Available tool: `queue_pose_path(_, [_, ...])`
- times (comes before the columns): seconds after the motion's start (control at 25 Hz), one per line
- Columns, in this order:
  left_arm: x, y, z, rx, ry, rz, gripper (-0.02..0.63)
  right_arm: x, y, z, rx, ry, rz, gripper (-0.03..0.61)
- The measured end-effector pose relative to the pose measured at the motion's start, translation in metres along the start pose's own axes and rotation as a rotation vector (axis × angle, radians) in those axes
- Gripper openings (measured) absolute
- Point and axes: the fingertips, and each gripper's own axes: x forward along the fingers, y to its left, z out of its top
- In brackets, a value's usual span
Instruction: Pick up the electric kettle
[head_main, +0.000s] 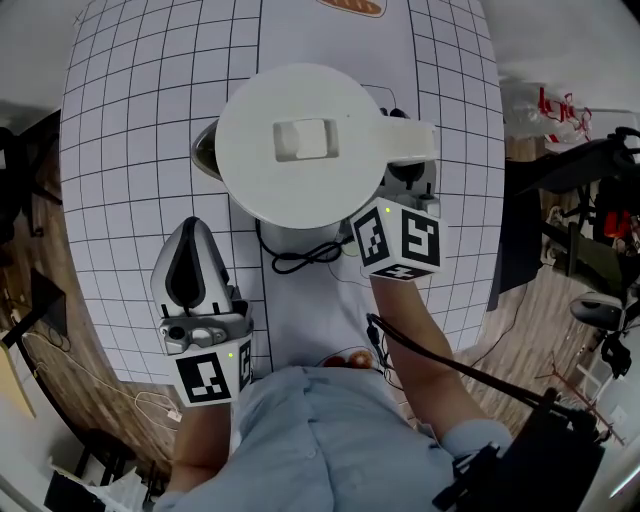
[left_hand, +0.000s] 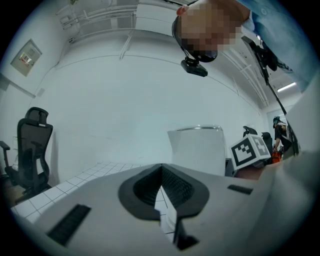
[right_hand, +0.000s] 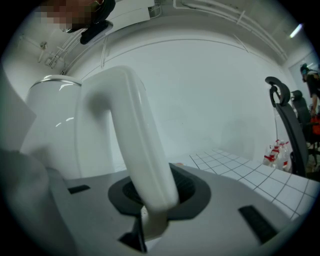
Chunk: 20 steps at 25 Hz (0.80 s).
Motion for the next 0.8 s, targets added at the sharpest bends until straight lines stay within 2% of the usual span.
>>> queue_pose_path(0.28, [-0.003, -0.001, 0.013, -0.006, -0.038, 0.002, 0.0, -0.001, -0.011, 0.049, 0.118, -0.083, 0.003, 0.06])
queue_pose_path(0.56, [-0.013, -0.017, 0.029, -0.008, -0.065, -0.034, 0.0, -0.024, -0.04, 0.105, 0.109, -0.163, -0.043, 0.06])
queue_pose_path(0.8, [-0.023, -0.04, 0.041, -0.003, -0.092, -0.086, 0.0, -0.061, -0.074, 0.127, 0.111, -0.205, -0.11, 0.06])
